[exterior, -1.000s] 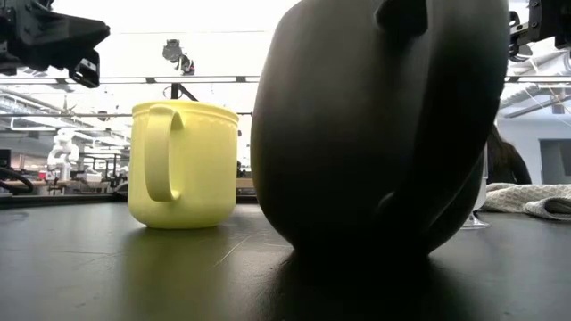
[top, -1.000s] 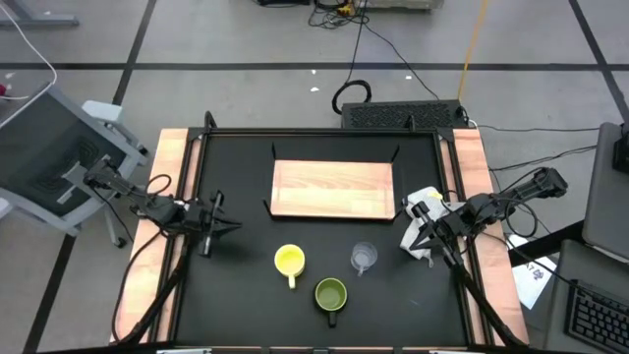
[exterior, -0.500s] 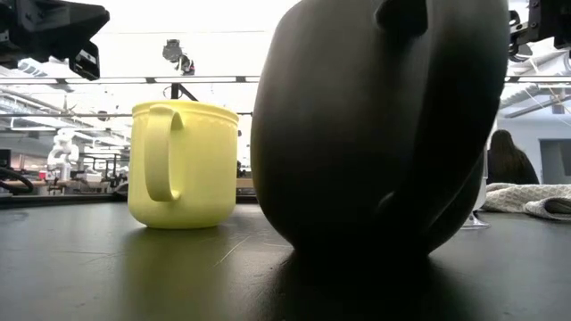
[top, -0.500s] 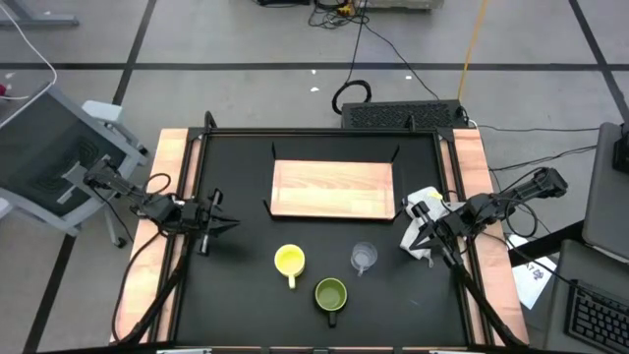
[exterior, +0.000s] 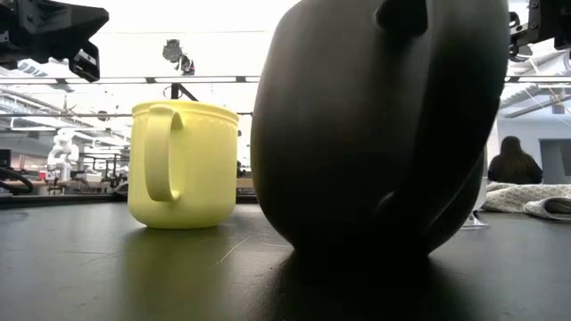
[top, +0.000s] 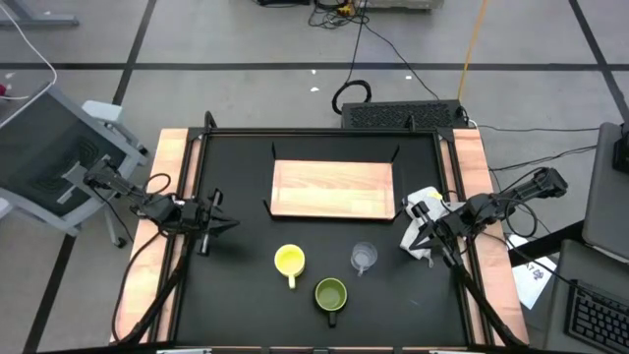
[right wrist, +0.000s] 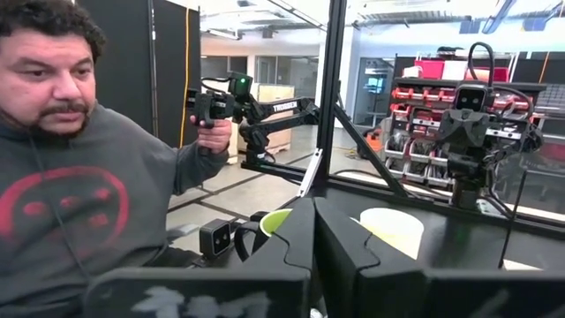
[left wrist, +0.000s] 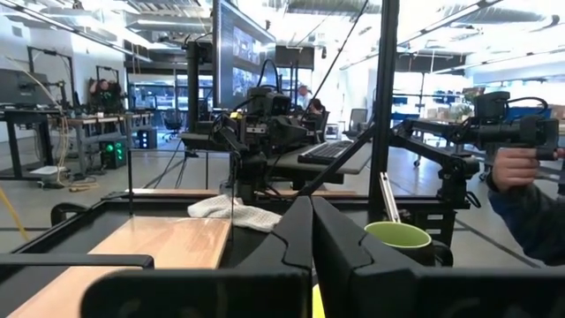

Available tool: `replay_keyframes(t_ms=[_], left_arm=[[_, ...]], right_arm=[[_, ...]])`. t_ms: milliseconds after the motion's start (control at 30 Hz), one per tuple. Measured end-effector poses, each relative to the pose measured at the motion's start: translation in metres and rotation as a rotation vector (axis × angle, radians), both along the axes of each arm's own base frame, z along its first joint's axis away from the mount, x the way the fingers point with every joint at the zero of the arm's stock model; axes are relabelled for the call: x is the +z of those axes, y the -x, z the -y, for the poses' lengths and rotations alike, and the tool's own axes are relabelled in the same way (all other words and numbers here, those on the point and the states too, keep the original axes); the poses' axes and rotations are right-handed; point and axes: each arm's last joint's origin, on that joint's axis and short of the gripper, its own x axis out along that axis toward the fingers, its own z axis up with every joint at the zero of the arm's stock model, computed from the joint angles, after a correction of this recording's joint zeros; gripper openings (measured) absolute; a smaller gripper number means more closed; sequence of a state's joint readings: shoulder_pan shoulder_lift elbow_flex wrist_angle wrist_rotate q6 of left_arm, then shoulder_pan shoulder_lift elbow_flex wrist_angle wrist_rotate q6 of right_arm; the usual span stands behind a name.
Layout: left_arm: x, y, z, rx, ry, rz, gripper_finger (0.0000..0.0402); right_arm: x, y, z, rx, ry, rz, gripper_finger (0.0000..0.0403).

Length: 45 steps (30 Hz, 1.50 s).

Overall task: Stack small to large cups/mugs on shelf
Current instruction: Put the black mug on the shelf

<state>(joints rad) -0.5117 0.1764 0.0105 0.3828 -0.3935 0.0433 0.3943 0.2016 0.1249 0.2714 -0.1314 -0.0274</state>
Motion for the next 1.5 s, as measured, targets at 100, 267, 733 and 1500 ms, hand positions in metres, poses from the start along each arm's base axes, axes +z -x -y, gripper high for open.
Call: replay_keyframes(t_ms=[100,267,733,1500], left_arm=[[-0.001,0.000,0.000,-0.001,0.001,-0.010,0.0002],[0.002,0.000,0.000,-0.004,0.028,0.012,0.0001],[0.036,-0.030,0.017,-0.015,-0.013,-0.151,0.0001],[0.091,-0.148,0.047,-0.107,-0.055,-0.484,0.0000]], right_arm=[[0.000,0.000,0.000,-0.002,0.010,0.006,0.0000],[0.000,0.000,0.000,-0.002,0.011,0.007,0.0000],[-0.002,0.000,0.000,-0.001,0.017,-0.013,0.0000],[0.000,0.000,0.000,0.001,-0.015,-0.006,0.0000]])
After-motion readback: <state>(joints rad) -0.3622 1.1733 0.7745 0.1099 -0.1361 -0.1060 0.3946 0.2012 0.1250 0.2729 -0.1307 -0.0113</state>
